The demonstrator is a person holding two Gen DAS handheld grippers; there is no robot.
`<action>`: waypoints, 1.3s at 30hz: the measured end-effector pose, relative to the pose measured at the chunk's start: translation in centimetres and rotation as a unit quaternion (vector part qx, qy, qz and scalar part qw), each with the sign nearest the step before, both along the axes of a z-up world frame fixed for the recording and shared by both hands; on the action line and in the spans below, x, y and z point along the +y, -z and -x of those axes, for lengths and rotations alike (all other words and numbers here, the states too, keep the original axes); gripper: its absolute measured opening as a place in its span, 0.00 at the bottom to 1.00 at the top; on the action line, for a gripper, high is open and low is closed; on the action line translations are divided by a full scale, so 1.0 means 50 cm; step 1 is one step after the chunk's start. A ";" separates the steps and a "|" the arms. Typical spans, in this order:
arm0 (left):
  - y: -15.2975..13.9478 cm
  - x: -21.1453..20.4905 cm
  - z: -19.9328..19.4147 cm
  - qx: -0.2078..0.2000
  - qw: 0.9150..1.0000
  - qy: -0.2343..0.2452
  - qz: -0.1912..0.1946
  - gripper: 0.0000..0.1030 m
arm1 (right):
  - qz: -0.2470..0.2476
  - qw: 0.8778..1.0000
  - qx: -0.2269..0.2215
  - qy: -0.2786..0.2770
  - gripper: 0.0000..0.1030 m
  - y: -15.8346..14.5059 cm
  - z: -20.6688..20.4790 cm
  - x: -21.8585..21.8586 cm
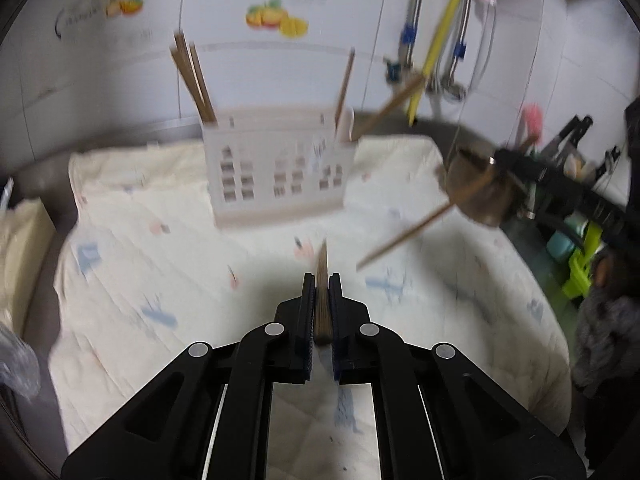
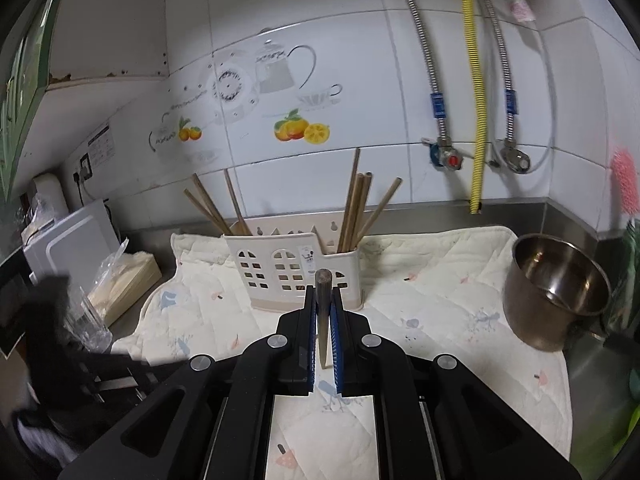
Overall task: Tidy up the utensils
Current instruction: 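Lift both held chopsticks and lower them upright into the white holder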
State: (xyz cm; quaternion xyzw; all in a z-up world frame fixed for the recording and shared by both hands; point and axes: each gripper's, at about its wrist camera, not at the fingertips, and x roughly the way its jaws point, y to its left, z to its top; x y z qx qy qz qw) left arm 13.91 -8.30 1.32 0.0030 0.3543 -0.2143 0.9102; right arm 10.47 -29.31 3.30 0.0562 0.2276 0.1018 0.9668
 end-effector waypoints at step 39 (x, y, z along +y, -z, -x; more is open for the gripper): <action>-0.327 0.041 -0.253 -0.126 0.991 -0.047 0.015 0.05 | 0.014 0.998 -0.066 -0.021 0.06 -0.290 -0.257 -0.010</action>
